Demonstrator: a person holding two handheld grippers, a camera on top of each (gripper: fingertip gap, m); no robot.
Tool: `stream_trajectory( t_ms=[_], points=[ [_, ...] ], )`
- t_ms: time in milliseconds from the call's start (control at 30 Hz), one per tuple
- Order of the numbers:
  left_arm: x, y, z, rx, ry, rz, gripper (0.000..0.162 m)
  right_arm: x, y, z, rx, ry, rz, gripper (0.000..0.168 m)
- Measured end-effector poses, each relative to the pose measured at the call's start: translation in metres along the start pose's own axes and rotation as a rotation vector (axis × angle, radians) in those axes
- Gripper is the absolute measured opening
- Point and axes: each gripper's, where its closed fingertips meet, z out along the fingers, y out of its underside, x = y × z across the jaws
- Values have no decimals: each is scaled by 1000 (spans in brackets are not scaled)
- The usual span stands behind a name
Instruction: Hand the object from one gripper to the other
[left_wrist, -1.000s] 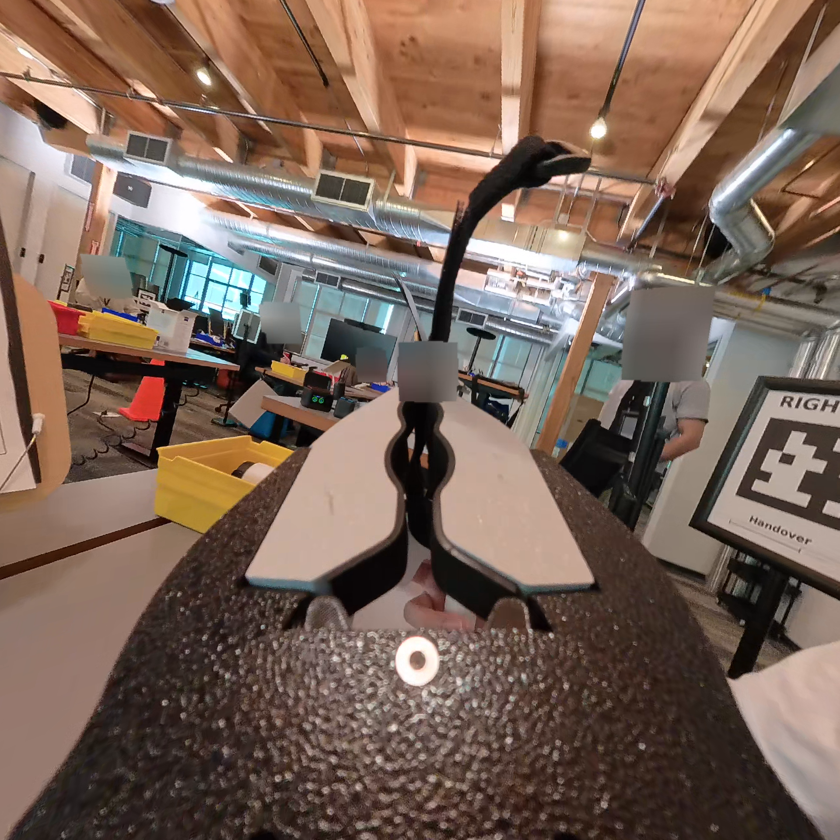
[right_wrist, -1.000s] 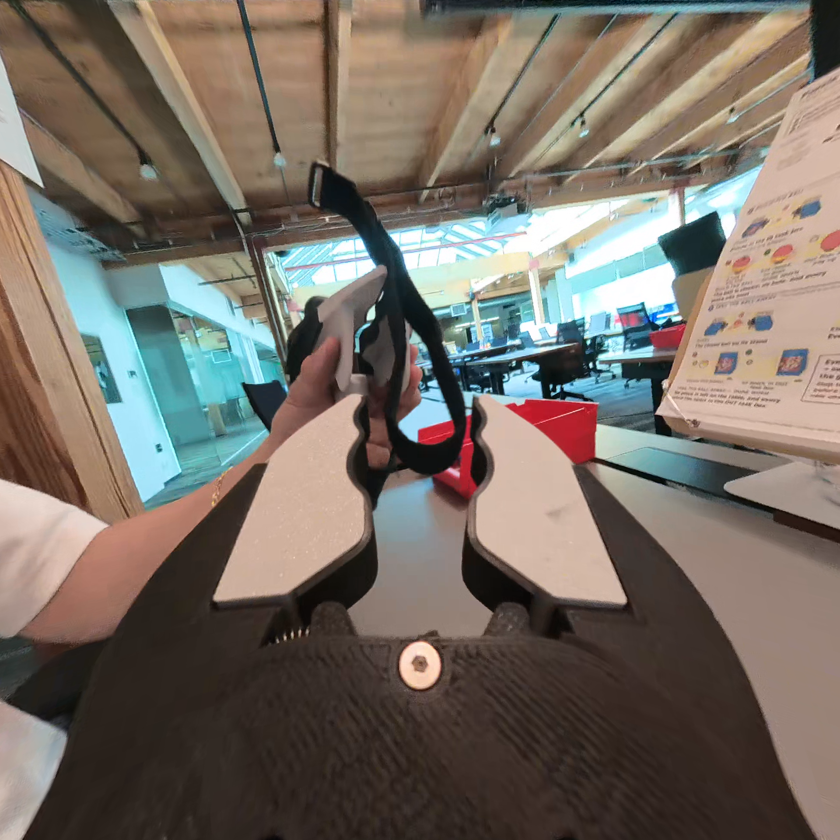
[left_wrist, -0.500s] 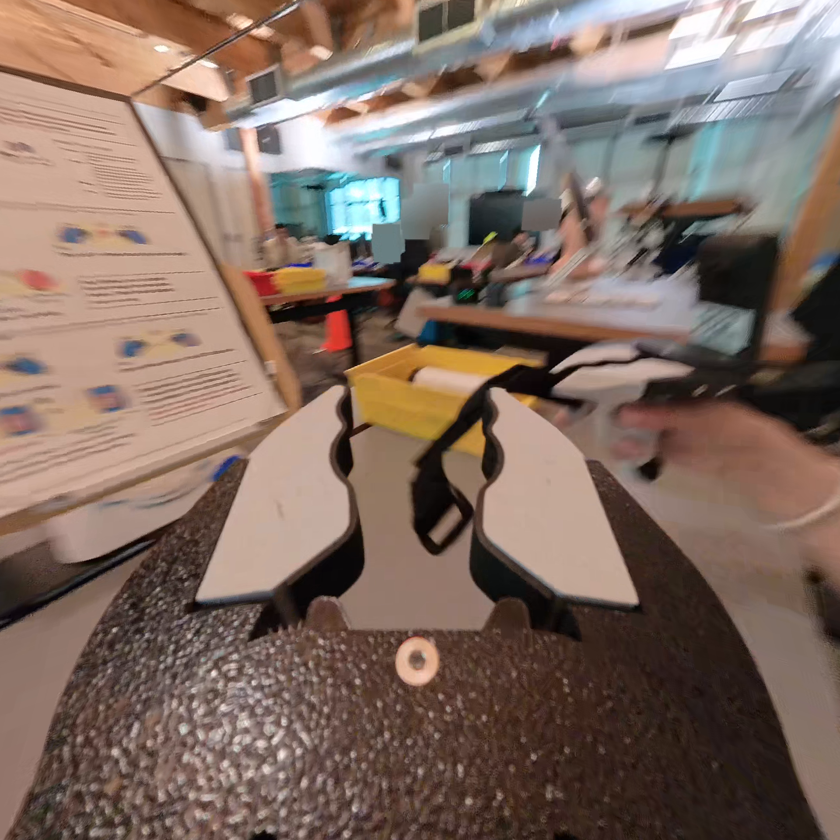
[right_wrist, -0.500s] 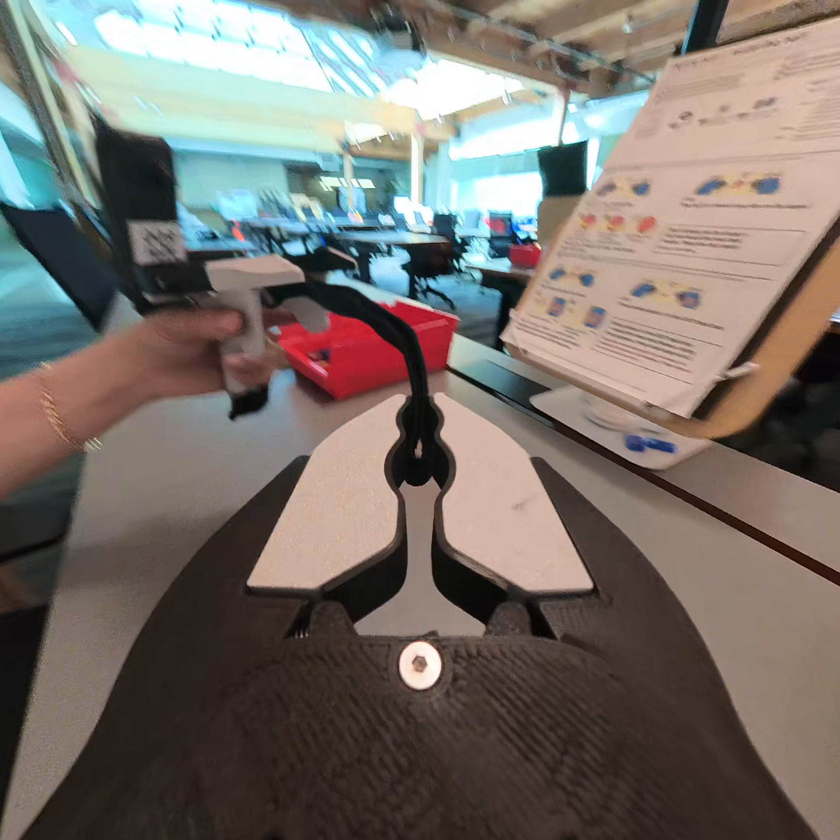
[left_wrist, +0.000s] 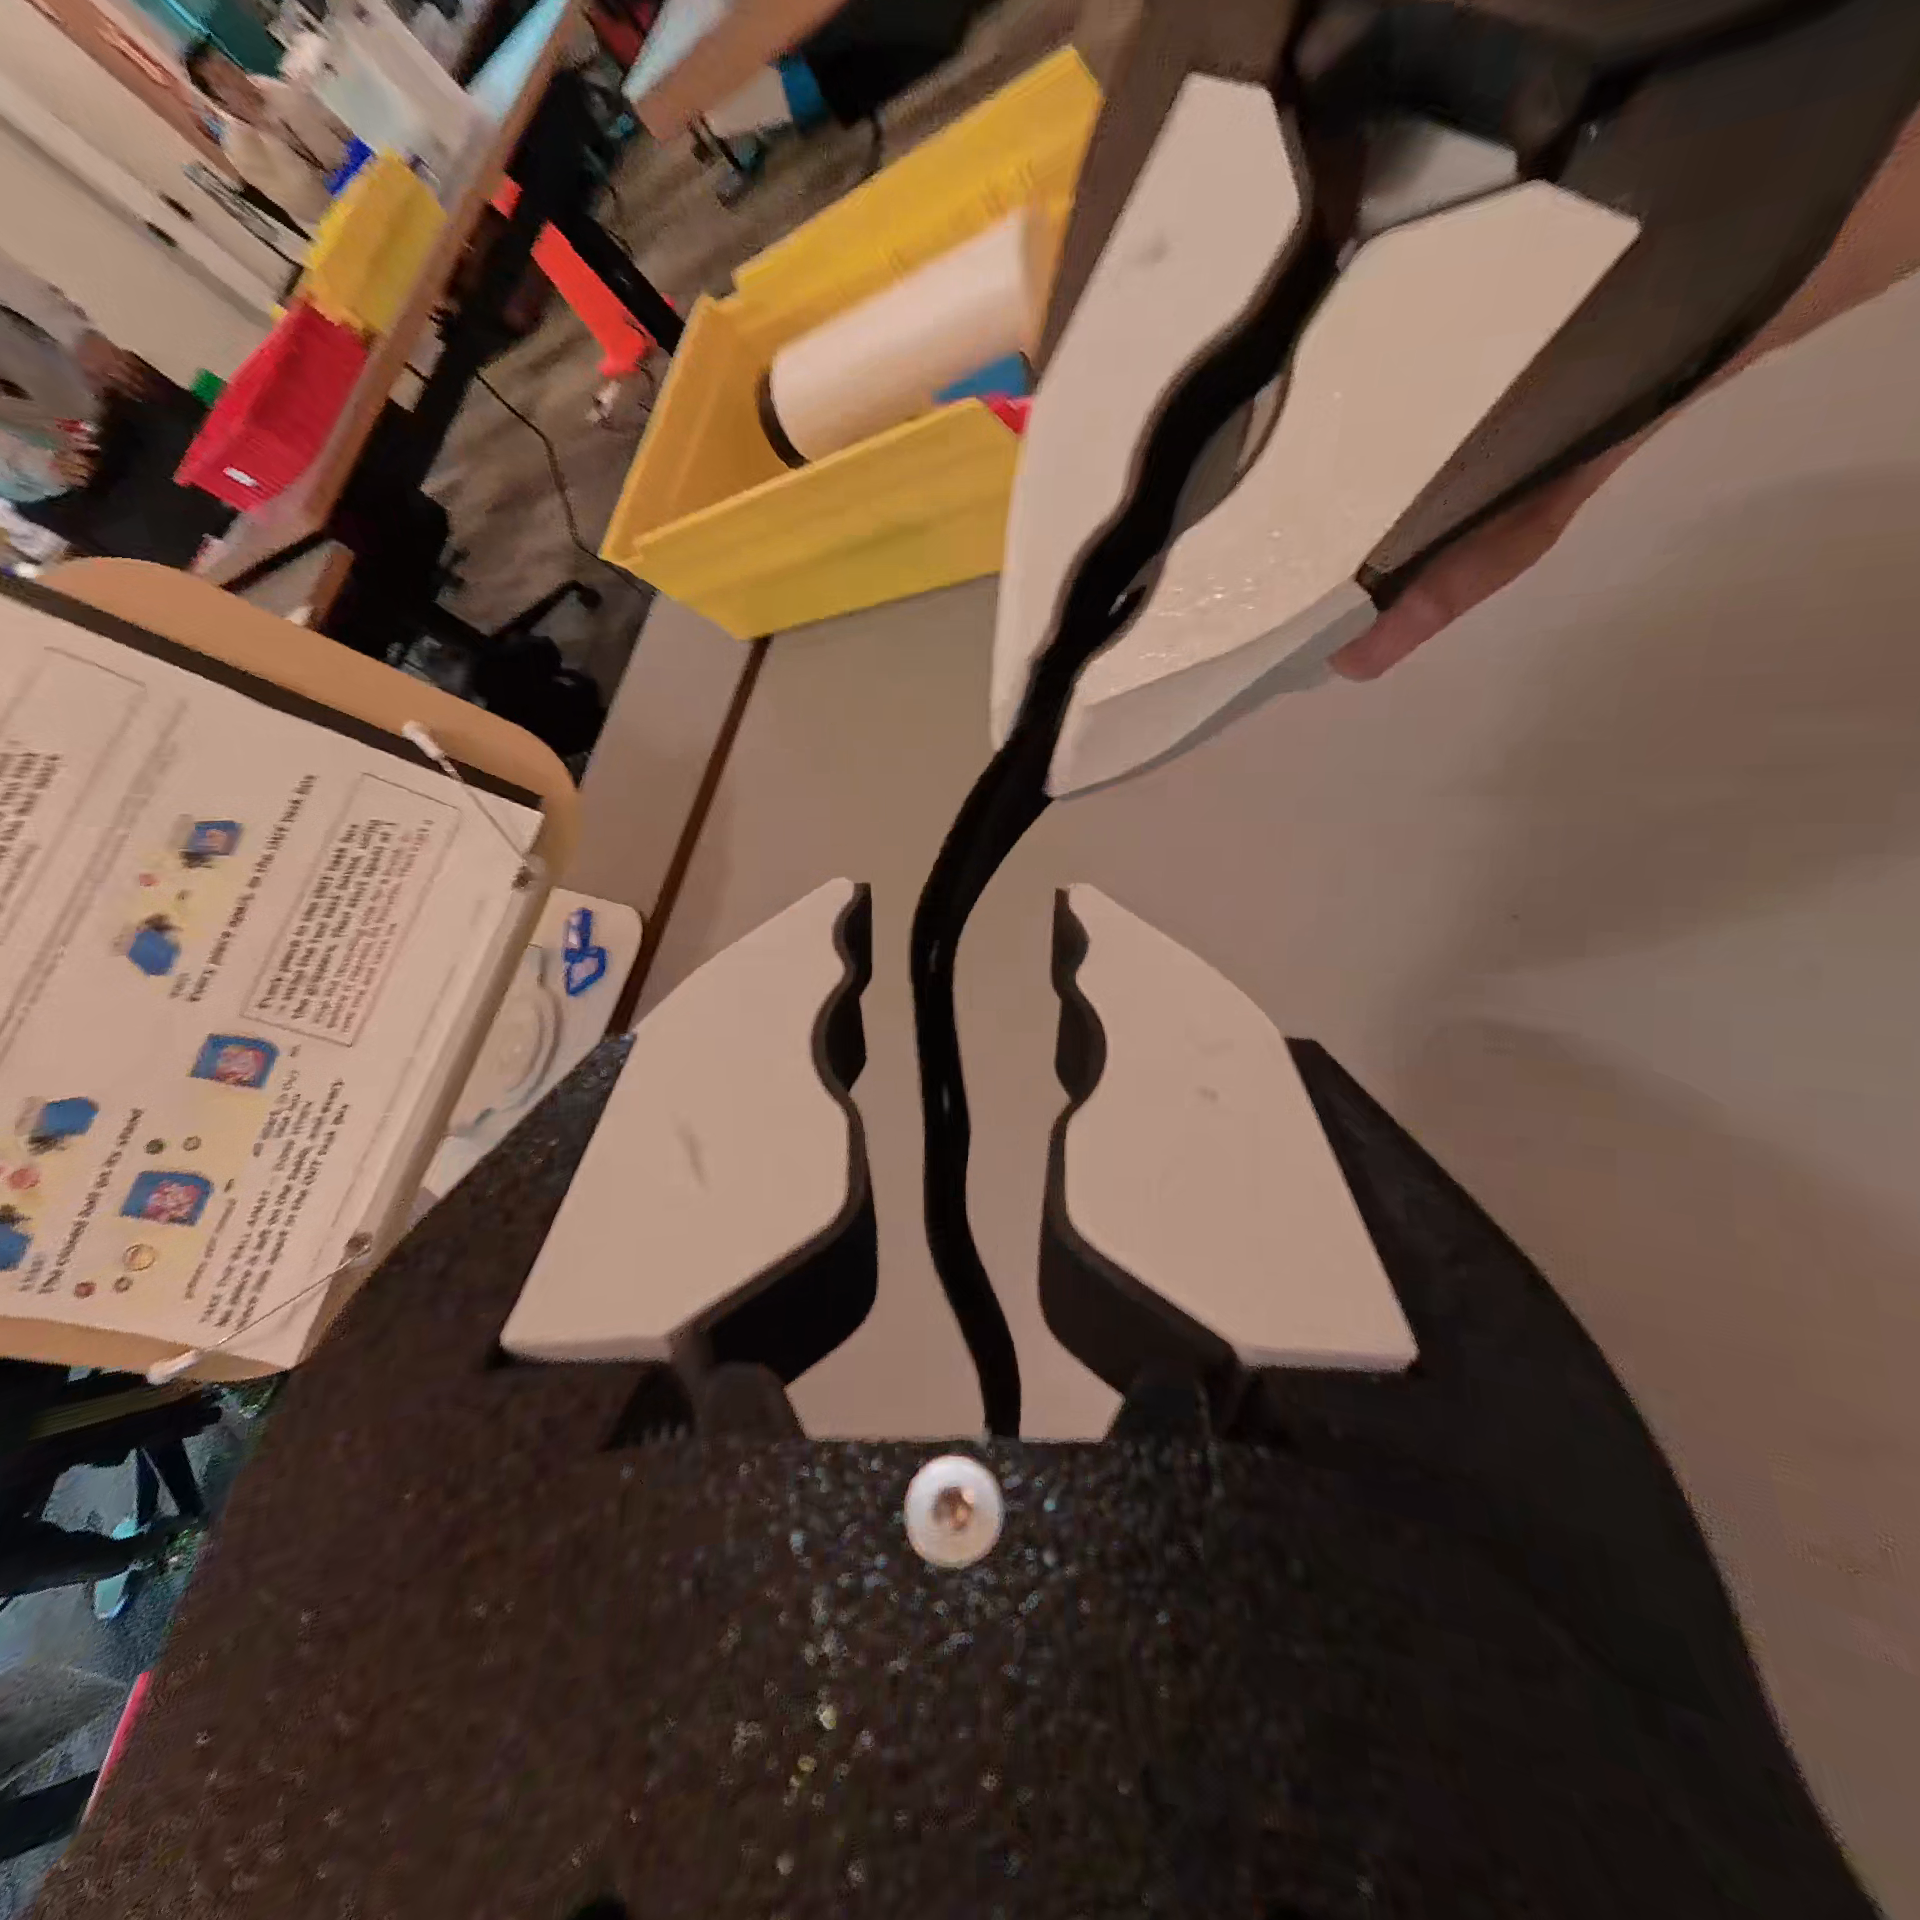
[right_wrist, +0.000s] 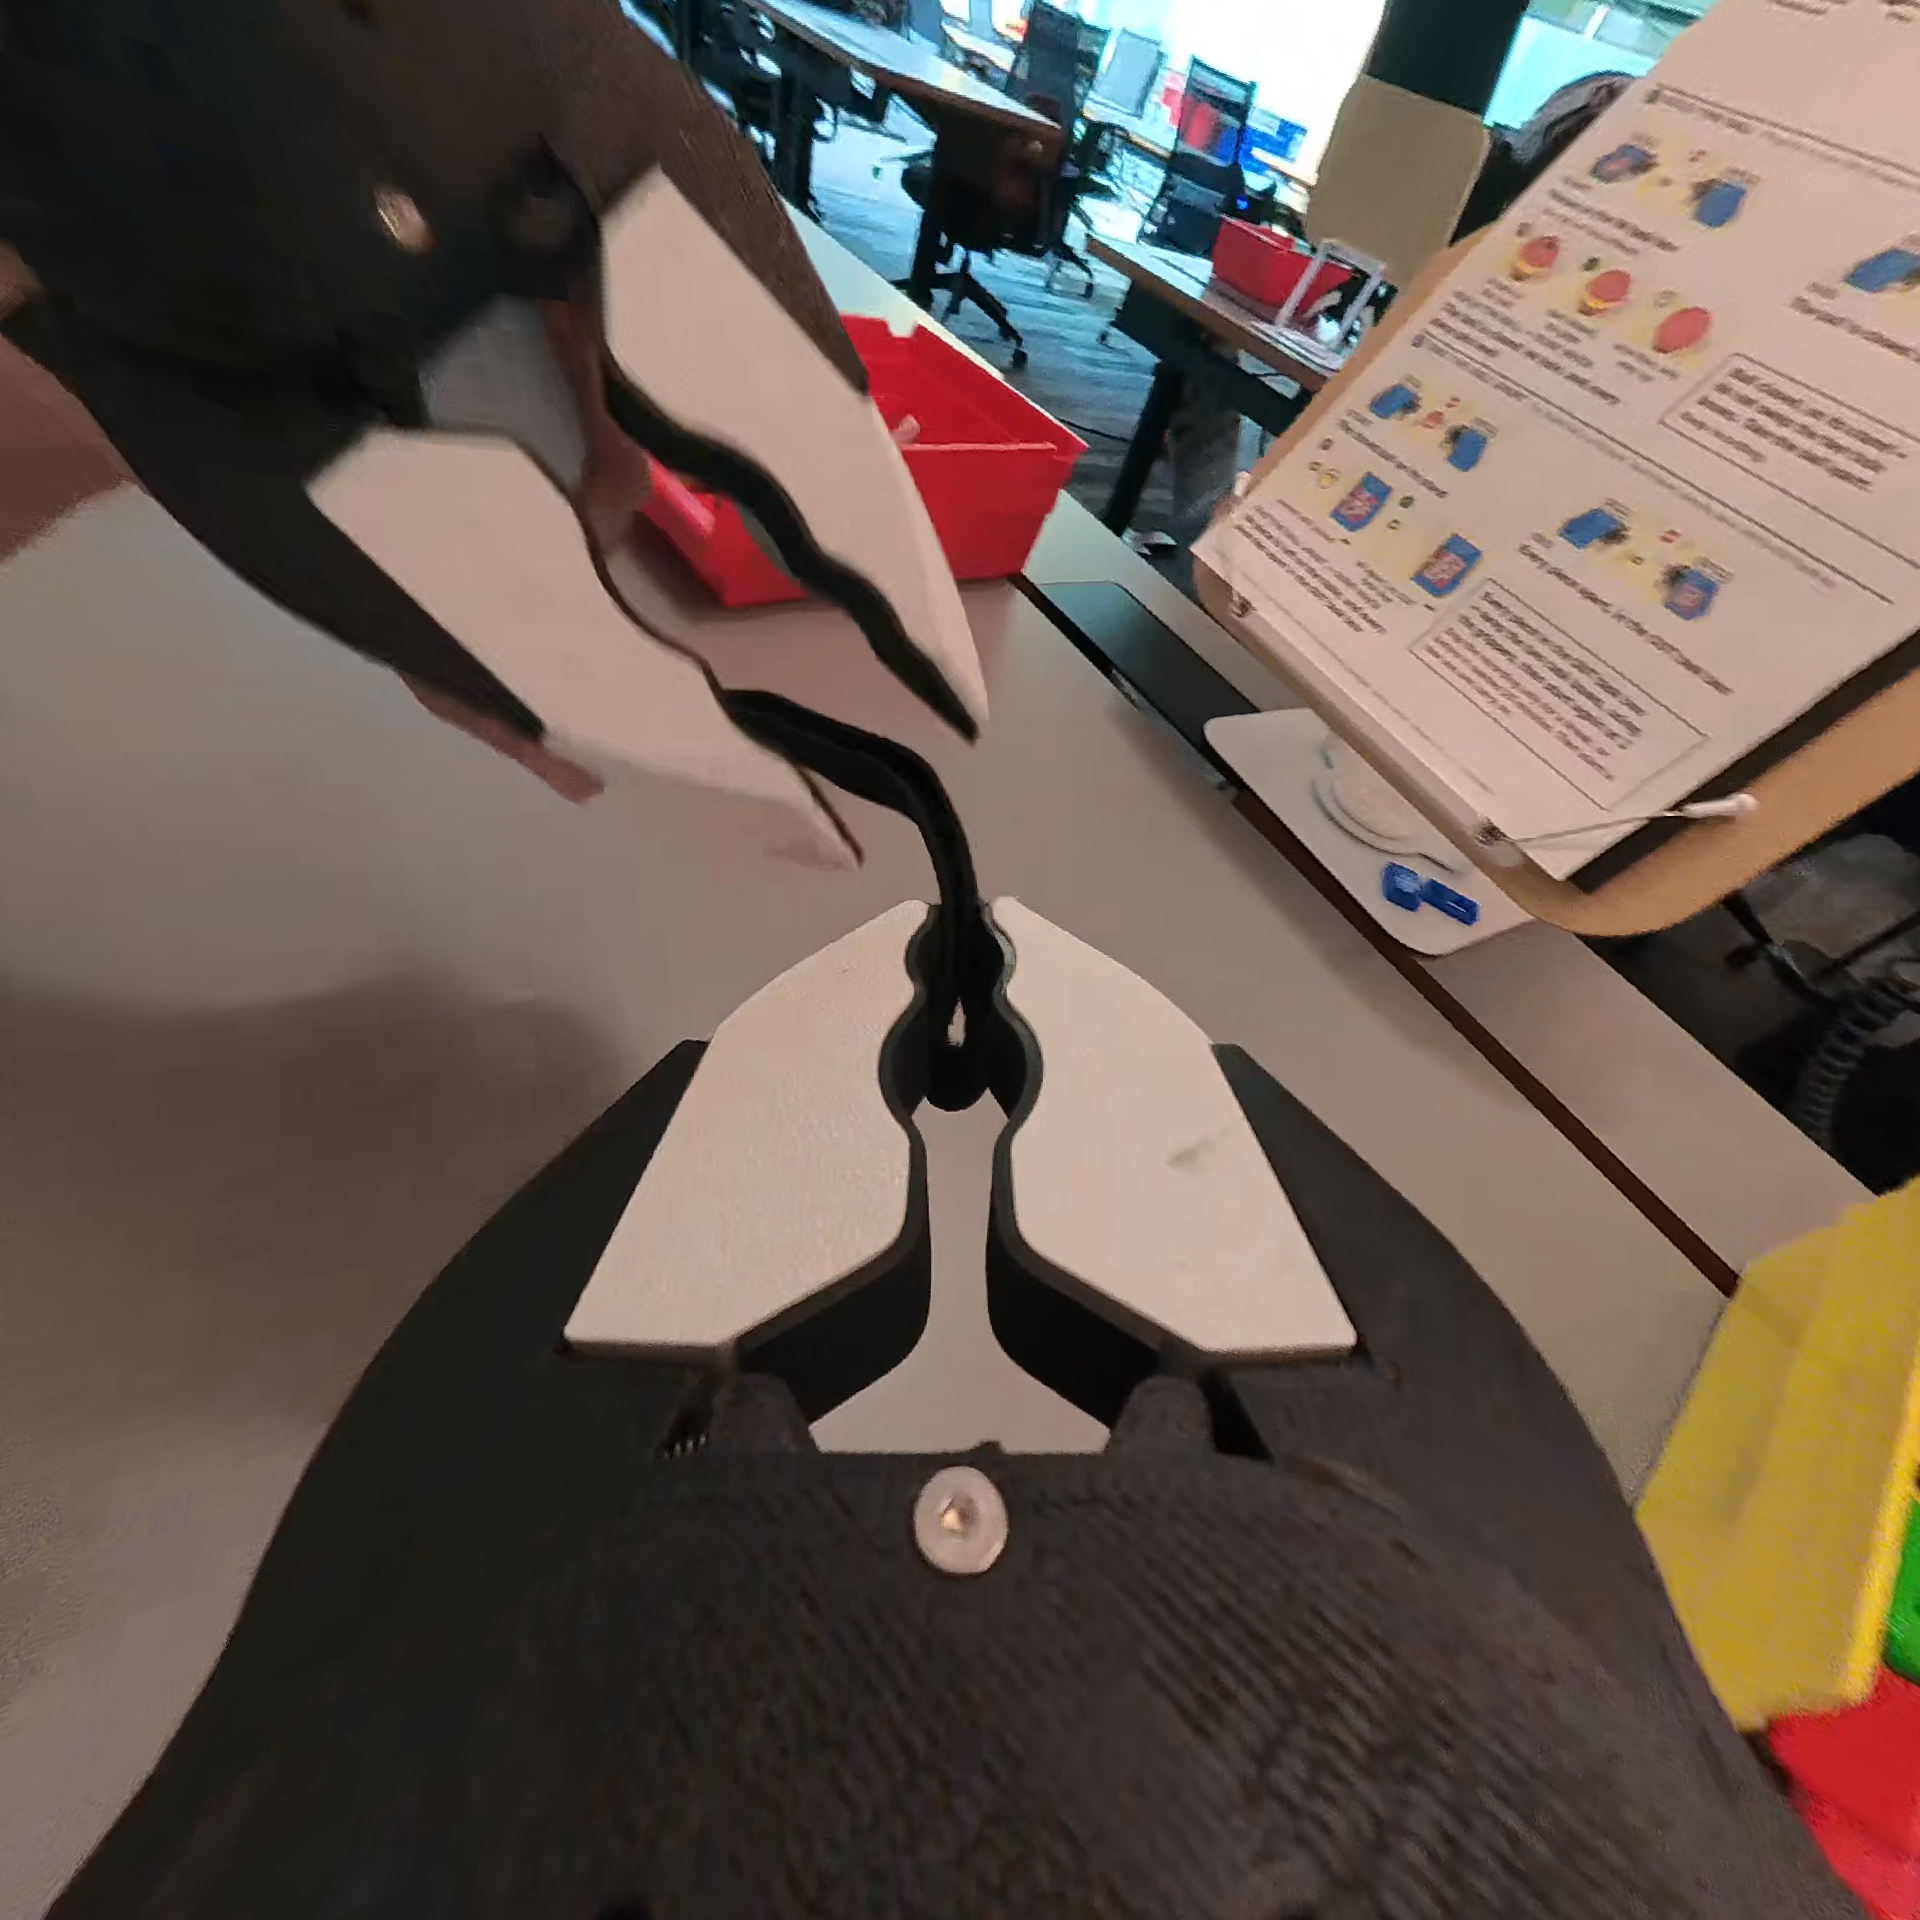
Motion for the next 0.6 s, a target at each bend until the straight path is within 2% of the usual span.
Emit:
stream_trajectory(
  t_ms=[33,67,100,267,600],
  points=[
    [3,2,4,-15,14,3,33,-3,-2,1,8,-13,7,5],
    [5,2,6,-17,18,0,24,-4,-2,1,9,-21,9,5],
    [6,2,7,-11,21,-6,7,-5,-2,1,3,-20,8,5],
    [4,1,9,70,48,-140,5,-1,-4,1,20,2,16,8],
    [-17,-7,0,310,77,-459,5,18,-12,-6,89,106,90,30]
  ],
)
